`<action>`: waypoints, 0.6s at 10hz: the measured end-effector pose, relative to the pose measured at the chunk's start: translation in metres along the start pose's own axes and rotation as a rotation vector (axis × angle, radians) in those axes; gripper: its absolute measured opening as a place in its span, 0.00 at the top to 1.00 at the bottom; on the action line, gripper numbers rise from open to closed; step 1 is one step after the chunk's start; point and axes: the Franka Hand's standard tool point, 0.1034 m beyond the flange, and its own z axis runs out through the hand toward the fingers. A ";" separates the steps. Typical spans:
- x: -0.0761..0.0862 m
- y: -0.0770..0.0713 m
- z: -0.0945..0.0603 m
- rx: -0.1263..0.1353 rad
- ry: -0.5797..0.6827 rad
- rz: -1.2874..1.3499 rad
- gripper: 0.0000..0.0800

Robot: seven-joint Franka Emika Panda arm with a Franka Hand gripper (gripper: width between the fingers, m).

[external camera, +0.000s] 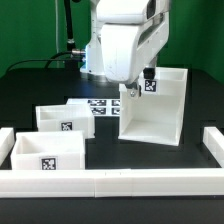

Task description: Assemble drawer

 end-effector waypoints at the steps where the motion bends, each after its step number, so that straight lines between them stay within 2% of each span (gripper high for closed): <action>1: 0.000 0.000 0.000 0.000 0.000 0.000 0.19; 4: 0.000 0.000 0.000 0.000 -0.001 0.000 0.19; 5: -0.009 -0.002 -0.010 0.015 -0.015 0.007 0.19; 6: -0.011 -0.007 -0.024 0.011 -0.025 0.030 0.19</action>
Offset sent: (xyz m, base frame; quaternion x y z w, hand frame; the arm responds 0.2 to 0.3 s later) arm 0.0000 0.0000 0.0000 0.0000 0.0000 0.0000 1.0000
